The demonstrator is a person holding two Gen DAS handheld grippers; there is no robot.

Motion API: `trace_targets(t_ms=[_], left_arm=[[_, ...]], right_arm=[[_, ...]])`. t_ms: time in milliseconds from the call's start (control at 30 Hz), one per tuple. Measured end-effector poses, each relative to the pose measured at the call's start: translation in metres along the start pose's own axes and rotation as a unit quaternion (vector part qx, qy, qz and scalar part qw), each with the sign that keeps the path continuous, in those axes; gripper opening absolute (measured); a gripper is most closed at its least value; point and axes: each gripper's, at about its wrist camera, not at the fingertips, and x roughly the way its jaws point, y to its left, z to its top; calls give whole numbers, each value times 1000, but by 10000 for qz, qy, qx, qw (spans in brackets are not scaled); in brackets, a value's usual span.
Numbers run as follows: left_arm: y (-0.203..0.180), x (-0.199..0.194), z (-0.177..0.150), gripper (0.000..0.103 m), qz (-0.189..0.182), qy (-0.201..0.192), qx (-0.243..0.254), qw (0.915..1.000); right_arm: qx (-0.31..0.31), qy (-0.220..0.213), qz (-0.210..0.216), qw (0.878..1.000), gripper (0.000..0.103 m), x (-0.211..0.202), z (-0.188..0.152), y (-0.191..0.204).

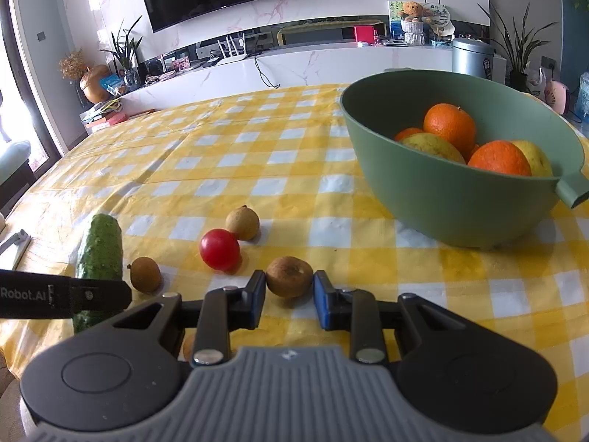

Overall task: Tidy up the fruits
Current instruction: 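Grasp the green cucumber with the left tool while the right tool grasps a brown kiwi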

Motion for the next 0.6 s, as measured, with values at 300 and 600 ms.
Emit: trace_targets(t_ms=[300,600], left_arm=[[-8,5,-2,61,318,-37,195,9993],[-14,12,-8,59,283,-97,377,9988]], right_arm=[[69,13,2,10000,25,0,0,-1],[62,12,1,10000,25,0,0,-1]])
